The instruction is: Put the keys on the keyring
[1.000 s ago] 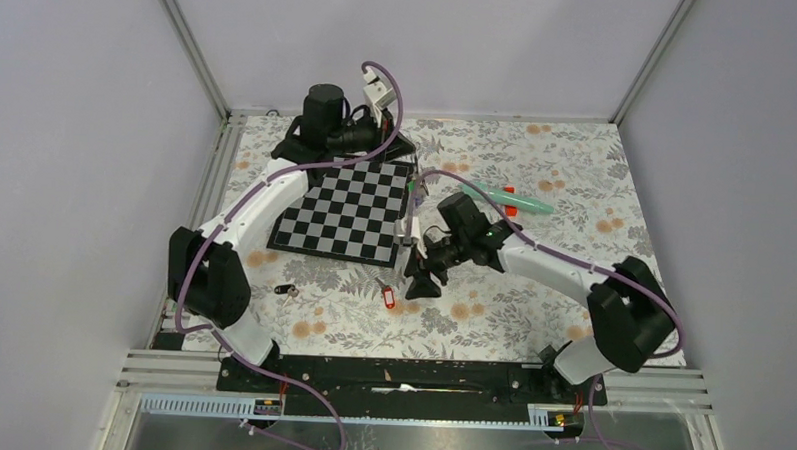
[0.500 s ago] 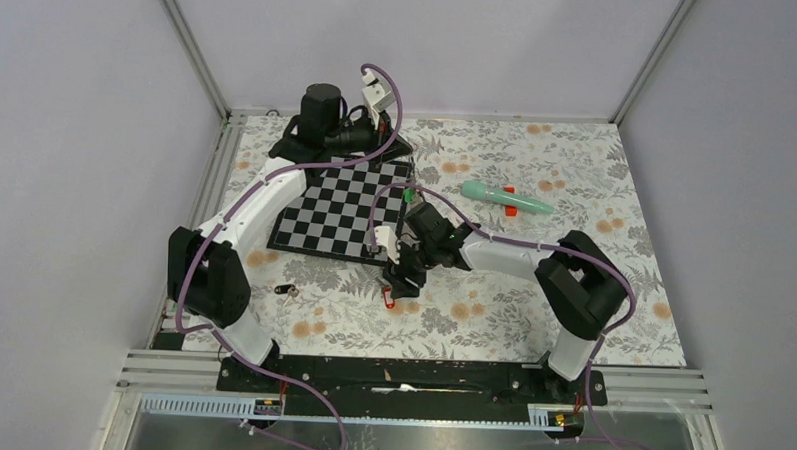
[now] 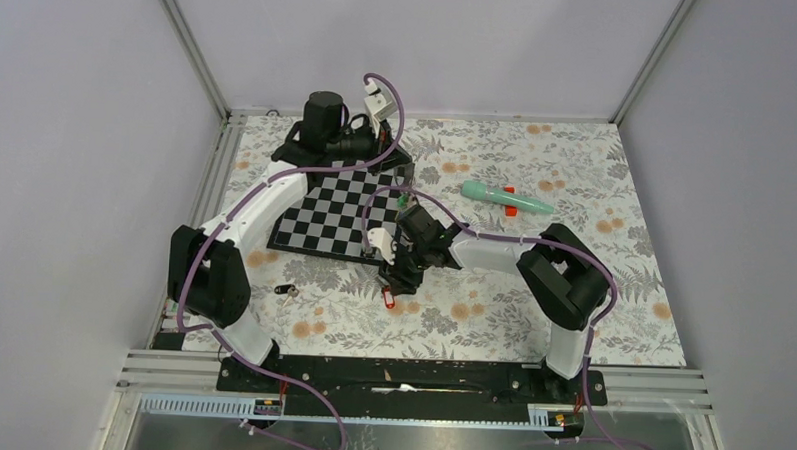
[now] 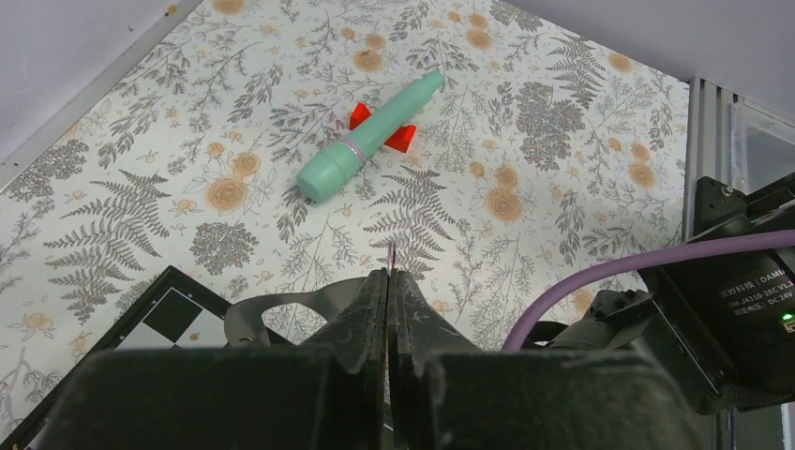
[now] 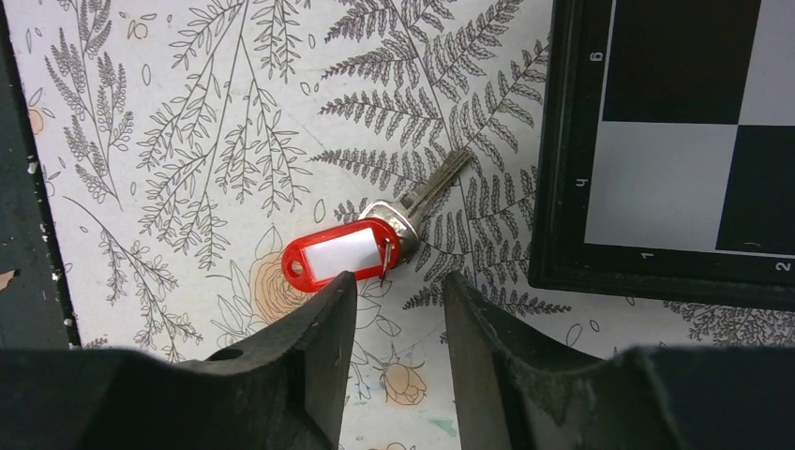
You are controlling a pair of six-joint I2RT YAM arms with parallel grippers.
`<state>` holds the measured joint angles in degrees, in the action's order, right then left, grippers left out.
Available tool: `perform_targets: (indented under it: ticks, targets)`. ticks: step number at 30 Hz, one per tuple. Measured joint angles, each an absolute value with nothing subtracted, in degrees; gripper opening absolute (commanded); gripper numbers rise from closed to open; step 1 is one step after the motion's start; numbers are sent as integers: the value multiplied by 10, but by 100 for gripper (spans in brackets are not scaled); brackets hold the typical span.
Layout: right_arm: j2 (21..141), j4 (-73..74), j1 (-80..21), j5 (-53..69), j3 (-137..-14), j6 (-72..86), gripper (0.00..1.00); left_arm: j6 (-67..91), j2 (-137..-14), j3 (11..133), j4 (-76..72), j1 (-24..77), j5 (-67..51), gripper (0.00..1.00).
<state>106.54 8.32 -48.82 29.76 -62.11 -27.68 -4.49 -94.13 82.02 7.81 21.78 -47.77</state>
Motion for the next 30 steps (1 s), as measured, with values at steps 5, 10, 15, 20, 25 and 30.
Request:
perform_targets:
  ticks: [5, 10, 15, 20, 25, 30]
  targets:
    - [1072, 83, -489, 293, -627, -276, 35, -45, -941, 811, 76, 218, -482, 0]
    - [1074, 83, -489, 293, -628, -274, 26, -45, -941, 802, 76, 218, -484, 0]
    - [1075, 83, -489, 294, -628, -273, 15, -45, -939, 800, 76, 218, -487, 0]
    - [1075, 87, -489, 296, -628, -272, 6, -46, -938, 800, 76, 218, -487, 0]
    - [1075, 88, -489, 296, -631, -270, 0, -47, -934, 790, 74, 218, -487, 0]
    - [1073, 91, -489, 296, -631, -271, 0, -50, -929, 782, 74, 218, -487, 0]
